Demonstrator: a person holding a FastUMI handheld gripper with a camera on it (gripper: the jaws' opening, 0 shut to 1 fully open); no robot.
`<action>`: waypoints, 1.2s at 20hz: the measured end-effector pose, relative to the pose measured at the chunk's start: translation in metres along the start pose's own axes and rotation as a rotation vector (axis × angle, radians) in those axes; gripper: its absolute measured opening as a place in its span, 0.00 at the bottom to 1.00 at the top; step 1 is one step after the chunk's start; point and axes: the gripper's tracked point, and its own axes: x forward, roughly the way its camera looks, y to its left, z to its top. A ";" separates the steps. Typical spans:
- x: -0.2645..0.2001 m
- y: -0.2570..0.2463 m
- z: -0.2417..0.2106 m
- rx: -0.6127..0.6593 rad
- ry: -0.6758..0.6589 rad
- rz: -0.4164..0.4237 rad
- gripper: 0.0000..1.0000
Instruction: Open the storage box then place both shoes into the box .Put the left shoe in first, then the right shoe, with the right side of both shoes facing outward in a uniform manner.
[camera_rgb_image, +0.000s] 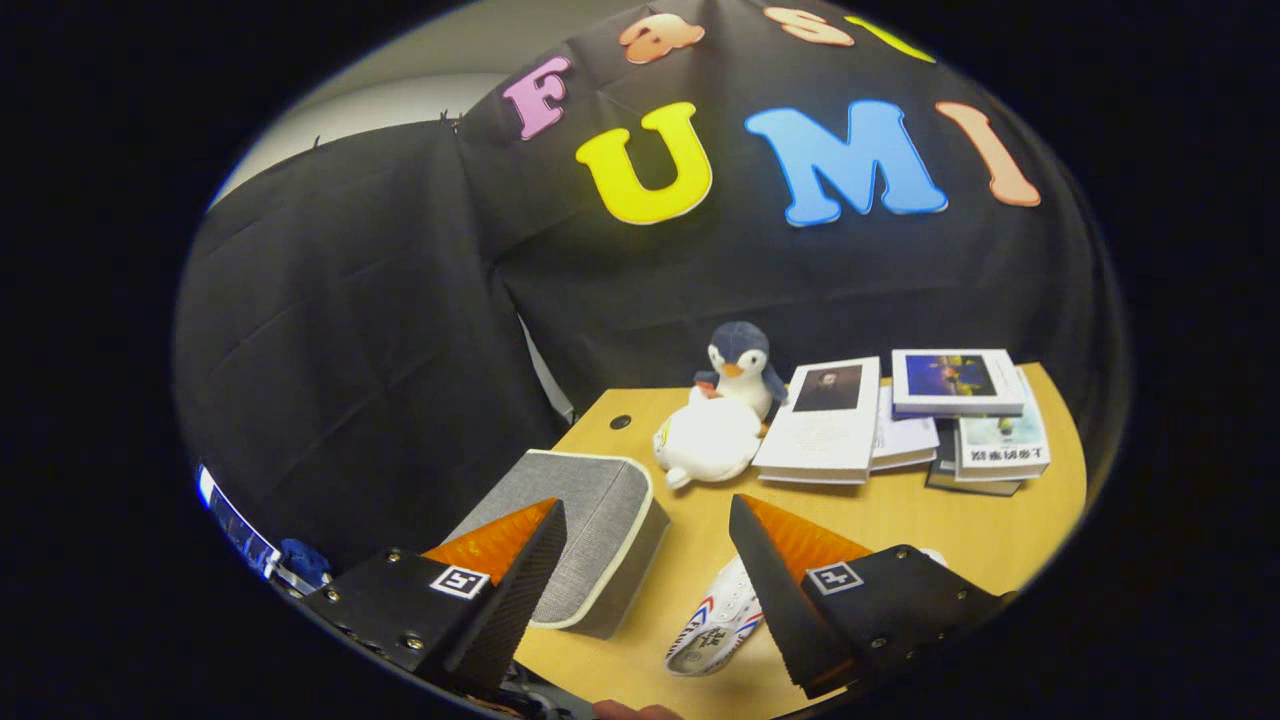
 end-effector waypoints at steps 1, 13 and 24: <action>0.009 0.003 -0.009 0.030 0.027 0.031 0.99; 0.095 0.017 -0.091 0.315 0.265 0.199 0.96; 0.129 0.042 -0.108 0.653 0.311 0.347 0.92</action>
